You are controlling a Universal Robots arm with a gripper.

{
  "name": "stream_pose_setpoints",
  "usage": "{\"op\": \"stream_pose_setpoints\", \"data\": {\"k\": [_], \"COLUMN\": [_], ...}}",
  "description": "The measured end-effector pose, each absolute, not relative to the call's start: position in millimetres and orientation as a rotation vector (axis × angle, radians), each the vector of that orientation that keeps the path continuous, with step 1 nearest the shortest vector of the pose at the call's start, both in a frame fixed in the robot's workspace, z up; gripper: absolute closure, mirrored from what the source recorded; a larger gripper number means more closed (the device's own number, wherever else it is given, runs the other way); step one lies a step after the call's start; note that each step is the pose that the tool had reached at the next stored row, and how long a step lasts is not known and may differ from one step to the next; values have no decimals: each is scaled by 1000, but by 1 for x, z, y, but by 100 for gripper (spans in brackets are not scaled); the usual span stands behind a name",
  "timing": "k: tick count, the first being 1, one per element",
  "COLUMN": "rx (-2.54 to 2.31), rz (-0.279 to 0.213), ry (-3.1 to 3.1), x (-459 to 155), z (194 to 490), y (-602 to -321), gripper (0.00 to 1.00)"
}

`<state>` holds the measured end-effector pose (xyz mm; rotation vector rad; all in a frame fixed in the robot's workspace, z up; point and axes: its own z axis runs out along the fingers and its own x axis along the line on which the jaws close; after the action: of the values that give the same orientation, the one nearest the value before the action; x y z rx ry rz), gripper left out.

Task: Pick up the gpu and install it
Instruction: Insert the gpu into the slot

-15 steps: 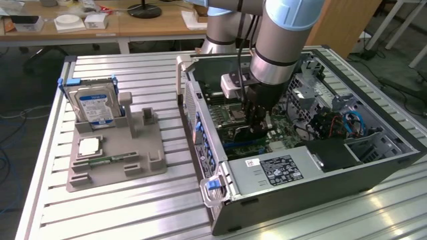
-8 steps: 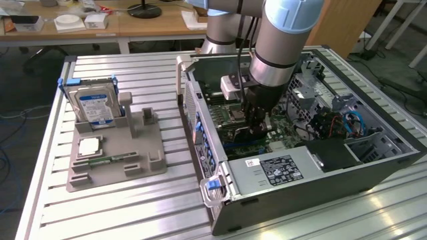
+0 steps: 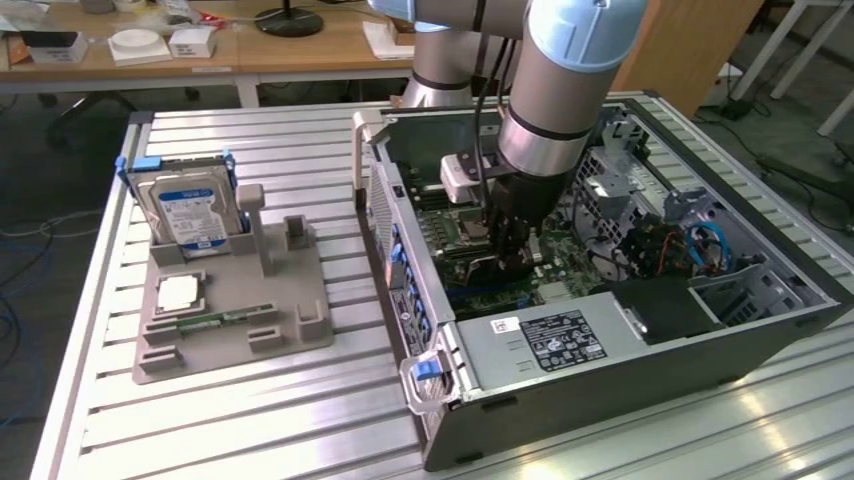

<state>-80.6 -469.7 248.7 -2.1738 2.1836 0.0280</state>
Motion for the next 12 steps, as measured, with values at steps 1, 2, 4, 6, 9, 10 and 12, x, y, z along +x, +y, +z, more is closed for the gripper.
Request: {"op": "stream_pose_setpoints", "data": {"k": [1,2,4,6,9,10,12], "rx": [-2174,-2174,-2174,-2174,-2174,-2174,-2174], "rz": [28,28,28,28,28,28,28], "ry": [2184,2184,2184,2183,2183,2183,2183], "x": [-81,-81,-81,-81,-81,-81,-81], "z": [249,249,249,249,249,249,248], "y": [-470,-470,-470,-470,-470,-470,-470], "gripper": [75,75,75,75,75,75,75]}}
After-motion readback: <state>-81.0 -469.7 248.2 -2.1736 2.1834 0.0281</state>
